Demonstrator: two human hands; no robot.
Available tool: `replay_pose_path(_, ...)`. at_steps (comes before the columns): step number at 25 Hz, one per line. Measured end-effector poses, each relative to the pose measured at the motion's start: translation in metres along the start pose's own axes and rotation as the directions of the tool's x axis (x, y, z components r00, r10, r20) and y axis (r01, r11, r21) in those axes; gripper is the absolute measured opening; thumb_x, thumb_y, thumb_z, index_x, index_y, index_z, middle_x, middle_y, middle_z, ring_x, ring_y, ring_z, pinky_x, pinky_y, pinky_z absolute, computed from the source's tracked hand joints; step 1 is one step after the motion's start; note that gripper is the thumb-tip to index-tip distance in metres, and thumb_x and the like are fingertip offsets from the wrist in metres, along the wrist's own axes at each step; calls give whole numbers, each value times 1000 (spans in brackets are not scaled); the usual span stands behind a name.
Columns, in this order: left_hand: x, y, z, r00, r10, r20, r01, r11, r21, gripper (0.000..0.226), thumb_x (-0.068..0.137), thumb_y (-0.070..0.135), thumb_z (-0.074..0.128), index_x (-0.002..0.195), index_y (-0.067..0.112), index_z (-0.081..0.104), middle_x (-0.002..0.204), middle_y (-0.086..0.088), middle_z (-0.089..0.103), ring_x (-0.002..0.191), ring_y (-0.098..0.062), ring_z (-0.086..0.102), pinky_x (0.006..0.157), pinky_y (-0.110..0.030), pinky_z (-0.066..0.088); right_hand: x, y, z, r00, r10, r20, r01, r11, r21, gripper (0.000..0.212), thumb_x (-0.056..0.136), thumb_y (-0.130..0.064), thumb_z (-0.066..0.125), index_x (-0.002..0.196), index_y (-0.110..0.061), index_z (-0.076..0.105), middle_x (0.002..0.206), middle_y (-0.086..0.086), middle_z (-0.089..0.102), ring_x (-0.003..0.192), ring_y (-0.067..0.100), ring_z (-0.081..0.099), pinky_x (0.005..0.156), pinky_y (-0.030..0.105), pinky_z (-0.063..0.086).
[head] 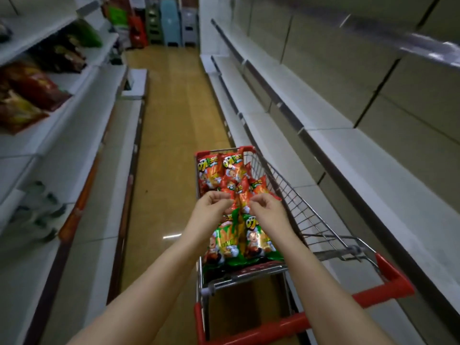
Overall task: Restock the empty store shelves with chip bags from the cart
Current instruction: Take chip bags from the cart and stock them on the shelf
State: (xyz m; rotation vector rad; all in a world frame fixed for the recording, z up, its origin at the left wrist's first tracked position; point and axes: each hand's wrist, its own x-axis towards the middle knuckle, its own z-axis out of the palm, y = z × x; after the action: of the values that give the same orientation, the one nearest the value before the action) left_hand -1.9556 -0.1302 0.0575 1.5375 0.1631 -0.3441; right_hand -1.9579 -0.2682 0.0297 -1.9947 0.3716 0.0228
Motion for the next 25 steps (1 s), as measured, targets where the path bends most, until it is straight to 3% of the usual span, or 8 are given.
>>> replay_pose_path(4,24,-32,3,988,-145,-53,141,987,-71,8,92,11,55,87,17,55,88,-2,57,75,-11,56,66,-23,45,36,28,36,958,251,141,-228,961,-159,45,92,-29,54,128,-4,44,121,12,55,108,26,54,92,38,44)
replay_pose_path(13,45,-75,2,926,-319,-204,288,943,-165,5,92,11,54,89,14,56,94,-7,59,87,-17,57,71,-25,45,90,109,98,758,550,350,-499,835,-231,107,70,-44,77,148,-8,12,148,11,31,134,30,34,106,39,35)
replay_pose_path(16,44,-88,2,910,-342,-232,316,938,-143,7,93,11,54,99,10,57,92,-4,61,82,-13,59,73,-23,47,97,122,107,710,640,295,-556,766,-324,105,79,-40,70,147,-5,-2,151,17,21,138,32,25,106,37,31)
replay_pose_path(19,43,-100,5,892,-375,-253,347,926,-152,8,93,11,54,99,11,58,94,-4,63,82,-11,60,74,-24,49,98,136,118,645,703,298,-643,711,-285,99,81,-34,71,146,-6,1,146,17,30,129,32,39,100,38,38)
replay_pose_path(21,42,-103,7,886,-385,-260,354,922,-157,7,92,11,54,98,12,58,95,-5,63,85,-14,61,73,-24,49,96,145,124,672,688,275,-619,725,-303,92,77,-32,74,142,-6,15,138,17,40,115,29,49,92,36,44)
replay_pose_path(25,43,-97,10,895,-350,-276,314,935,-168,11,92,8,54,102,9,57,90,-5,60,83,-15,57,69,-24,49,96,137,114,759,627,173,-569,769,-292,78,76,-41,73,133,-4,34,129,15,51,114,33,54,93,38,48)
